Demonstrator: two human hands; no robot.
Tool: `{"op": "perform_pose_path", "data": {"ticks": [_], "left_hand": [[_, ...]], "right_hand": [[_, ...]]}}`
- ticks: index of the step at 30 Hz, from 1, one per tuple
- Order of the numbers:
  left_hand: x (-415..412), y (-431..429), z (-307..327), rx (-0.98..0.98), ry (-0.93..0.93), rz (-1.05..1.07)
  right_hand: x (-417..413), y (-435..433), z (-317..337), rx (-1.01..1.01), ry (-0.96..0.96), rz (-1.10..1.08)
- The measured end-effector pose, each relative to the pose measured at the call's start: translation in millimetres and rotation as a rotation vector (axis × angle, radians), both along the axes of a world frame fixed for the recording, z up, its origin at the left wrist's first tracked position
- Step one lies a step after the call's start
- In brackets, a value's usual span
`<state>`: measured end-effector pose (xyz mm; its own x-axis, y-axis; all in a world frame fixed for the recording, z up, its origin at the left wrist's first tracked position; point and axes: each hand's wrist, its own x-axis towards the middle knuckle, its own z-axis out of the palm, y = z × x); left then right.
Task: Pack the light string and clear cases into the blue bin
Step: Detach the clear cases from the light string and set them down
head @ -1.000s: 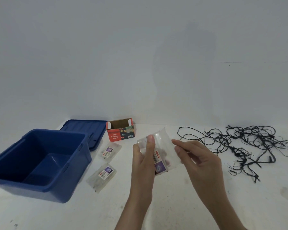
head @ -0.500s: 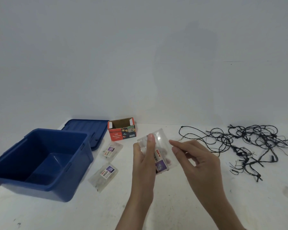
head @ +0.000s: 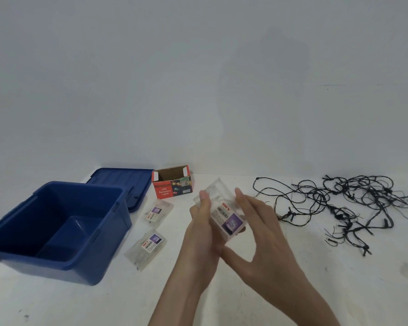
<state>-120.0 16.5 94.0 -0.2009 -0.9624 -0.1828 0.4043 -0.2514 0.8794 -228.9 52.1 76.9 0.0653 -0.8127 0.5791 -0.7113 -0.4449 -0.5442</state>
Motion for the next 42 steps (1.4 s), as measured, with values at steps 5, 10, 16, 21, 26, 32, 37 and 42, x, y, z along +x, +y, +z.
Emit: {"op": "perform_pose_path", "data": {"ticks": [5,10,16,21,26,32,37,42], "left_hand": [[3.5,-1.3,-7.9,-0.135,-0.132,-0.061],[22.3,-9.7,-7.7,-0.495,-0.5,-0.238],[29.3,-13.8,-0.3,-0.532,-0.645,-0.266],[29.5,-15.6,0.3,-0.591,-0.733,-0.223],[28.4,-18.9,-6.3,-0.623,-0.76,-0.153],[30.9,-22.5,-12.9,-0.71,-0.988,-0.179],[24.6,-25.3,-14.3,-0.822,-1.193,-0.277],[23.2,-47.1,-35.1,-0.751,-1.328,-0.209]], "right_hand": [[-12.3,-7.0,-4.2,0.014,-0.022,-0.008],[-39.3,-9.4,3.3,0.294,-0.262,0.166],[-52.5,-11.3,9.0,0.341,-0.256,0.26],[-54.3,-12.8,10.4,0.33,-0.266,0.261],[-54.7,-15.1,9.7,0.325,-0.265,0.273],[-56.1,-20.2,2.7,0.344,-0.232,0.252],[-48.4,-28.8,-6.5,0.384,-0.147,0.255],[-44.7,-42.1,-22.3,0.445,0.054,0.237]]}}
